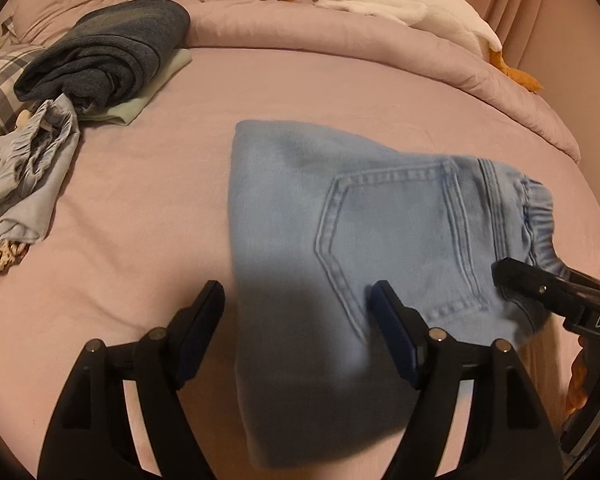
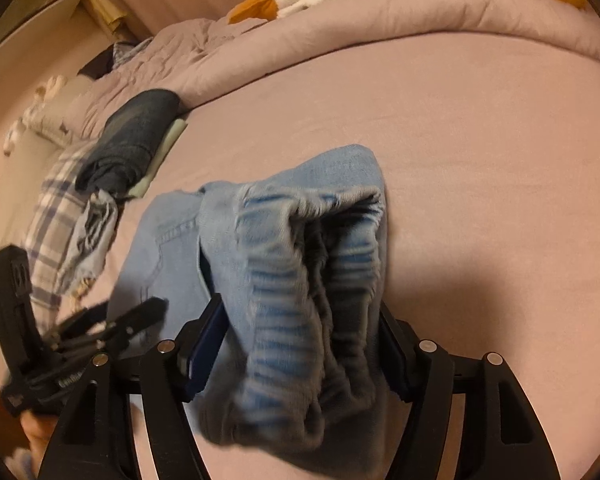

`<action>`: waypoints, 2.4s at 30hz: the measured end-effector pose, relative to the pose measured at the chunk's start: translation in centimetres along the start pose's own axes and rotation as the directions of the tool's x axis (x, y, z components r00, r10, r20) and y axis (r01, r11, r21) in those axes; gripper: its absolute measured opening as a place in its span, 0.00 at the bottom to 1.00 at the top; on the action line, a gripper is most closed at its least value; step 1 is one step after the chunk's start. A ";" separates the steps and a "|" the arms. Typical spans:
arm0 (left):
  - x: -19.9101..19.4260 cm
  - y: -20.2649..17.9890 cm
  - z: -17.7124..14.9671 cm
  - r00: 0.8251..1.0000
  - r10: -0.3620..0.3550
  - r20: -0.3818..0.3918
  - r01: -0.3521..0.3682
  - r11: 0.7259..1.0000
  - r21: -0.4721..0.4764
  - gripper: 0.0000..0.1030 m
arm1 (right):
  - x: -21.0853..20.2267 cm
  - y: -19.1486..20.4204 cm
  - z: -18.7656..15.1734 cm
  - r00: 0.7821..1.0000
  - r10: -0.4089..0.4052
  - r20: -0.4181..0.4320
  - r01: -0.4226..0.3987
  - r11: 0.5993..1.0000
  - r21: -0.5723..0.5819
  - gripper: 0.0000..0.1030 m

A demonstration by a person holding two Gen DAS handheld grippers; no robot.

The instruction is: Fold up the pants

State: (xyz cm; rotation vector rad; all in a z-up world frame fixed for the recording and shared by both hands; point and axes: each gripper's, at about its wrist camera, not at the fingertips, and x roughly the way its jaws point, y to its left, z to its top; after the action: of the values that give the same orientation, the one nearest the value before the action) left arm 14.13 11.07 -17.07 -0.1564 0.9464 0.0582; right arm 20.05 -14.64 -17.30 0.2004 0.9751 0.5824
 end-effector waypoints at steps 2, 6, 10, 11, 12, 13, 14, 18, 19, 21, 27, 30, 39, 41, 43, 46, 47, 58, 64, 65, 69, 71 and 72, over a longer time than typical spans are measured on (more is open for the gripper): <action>-0.2 -0.2 -0.6 1.000 0.001 0.001 -0.001 1.000 0.009 0.74 | -0.4 0.2 -0.6 1.000 -0.020 -0.006 0.020 0.999 -0.033 0.67; -0.1 -0.5 -1.4 1.000 0.000 -0.001 0.000 1.000 0.010 0.74 | -0.5 0.2 -1.6 0.998 -0.056 -0.020 0.055 0.996 -0.073 0.67; -0.7 -0.9 -2.0 1.000 0.001 0.002 -0.001 1.000 0.017 0.74 | -0.6 -0.1 -1.9 0.998 -0.063 -0.024 0.061 0.996 -0.061 0.67; -0.7 -1.0 -2.2 1.000 0.000 0.002 0.000 1.000 0.015 0.74 | -0.8 0.1 -1.9 0.997 -0.067 -0.024 0.066 0.996 -0.064 0.67; -0.6 -0.8 -2.4 1.000 -0.006 -0.001 0.006 1.000 0.006 0.74 | -0.9 0.3 -2.0 0.997 -0.071 -0.020 0.069 0.995 -0.069 0.67; -0.6 -0.8 -2.5 1.000 -0.009 -0.004 0.009 1.000 -0.003 0.74 | -1.1 0.4 -2.1 0.997 -0.076 -0.016 0.075 0.994 -0.078 0.68; -0.5 -0.7 -2.6 1.000 -0.012 -0.008 0.012 1.000 -0.016 0.75 | -1.1 0.5 -2.3 0.997 -0.080 -0.014 0.079 0.994 -0.080 0.68; -0.4 -0.8 -2.9 1.000 -0.001 -0.008 0.001 0.999 -0.039 0.79 | -0.7 0.6 -3.0 0.995 -0.104 -0.002 0.104 0.992 -0.070 0.70; -0.6 -0.9 -2.9 1.000 0.000 -0.008 -0.001 0.999 -0.045 0.79 | -0.6 0.8 -3.1 0.994 -0.112 0.006 0.113 0.990 -0.084 0.70; -1.2 -1.0 -3.0 1.000 0.007 -0.006 -0.007 0.999 -0.045 0.78 | -0.5 1.1 -3.2 0.991 -0.129 0.016 0.130 0.987 -0.099 0.70; -4.1 -2.0 -3.5 0.998 0.063 0.029 -0.063 0.998 0.004 0.84 | -2.2 1.6 -3.4 0.989 -0.148 0.023 0.150 0.984 -0.099 0.70; -6.2 -2.6 -3.6 0.997 0.066 0.050 -0.067 0.998 0.018 0.92 | -3.9 2.2 -3.7 0.989 -0.140 0.038 0.144 0.983 -0.117 0.70; -12.4 -3.5 -3.8 0.990 0.083 0.111 -0.081 0.996 -0.020 0.99 | -9.6 5.4 -5.1 0.987 -0.115 0.108 0.139 0.957 -0.255 0.93; -13.6 -3.9 -3.8 0.990 0.079 0.120 -0.079 0.997 -0.008 0.99 | -10.9 5.9 -5.4 0.987 -0.105 0.120 0.135 0.954 -0.269 0.93; -15.0 -4.2 -4.2 0.989 0.054 0.137 -0.054 0.999 -0.005 0.99 | -11.9 6.1 -5.6 0.987 -0.093 0.128 0.125 0.954 -0.271 0.93; -17.1 -4.8 -4.5 0.986 0.060 0.156 -0.064 0.998 0.015 0.99 | -13.6 6.5 -5.4 0.987 -0.065 0.144 0.102 0.960 -0.263 0.94; -17.9 -5.0 -4.6 0.983 0.067 0.170 -0.073 0.997 0.028 0.99 | -14.4 6.7 -5.3 0.987 -0.054 0.152 0.092 0.961 -0.260 0.94; -18.6 -5.4 -6.0 0.981 0.116 0.159 -0.123 0.992 0.033 0.99 | -14.5 6.8 -6.0 0.986 -0.080 0.149 0.114 0.966 -0.233 0.99; -19.0 -5.4 -5.9 0.979 0.116 0.166 -0.122 0.992 0.025 0.99 | -15.6 7.8 -6.2 0.981 -0.081 0.176 0.124 0.959 -0.253 0.99; -18.9 -5.4 -6.0 0.979 0.116 0.167 -0.122 0.992 0.025 0.99 | -15.7 7.7 -6.2 0.981 -0.079 0.177 0.123 0.960 -0.251 0.99; -19.1 -5.6 -5.9 0.979 0.116 0.169 -0.122 0.992 0.028 0.99 | -15.7 7.8 -6.3 0.981 -0.077 0.176 0.120 0.961 -0.247 0.99; -19.1 -5.7 -5.8 0.979 0.115 0.168 -0.122 0.992 0.031 0.99 | -15.7 7.7 -6.3 0.982 -0.077 0.173 0.119 0.962 -0.246 0.99; -19.2 -5.7 -5.8 0.979 0.115 0.168 -0.122 0.992 0.032 0.99 | -15.7 7.7 -6.4 0.982 -0.076 0.172 0.117 0.962 -0.246 0.99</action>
State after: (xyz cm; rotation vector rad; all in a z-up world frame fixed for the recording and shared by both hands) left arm -1.08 4.84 -4.24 -0.0545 0.7889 0.1585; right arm 5.25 -17.44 -6.33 -0.0298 0.7405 0.5865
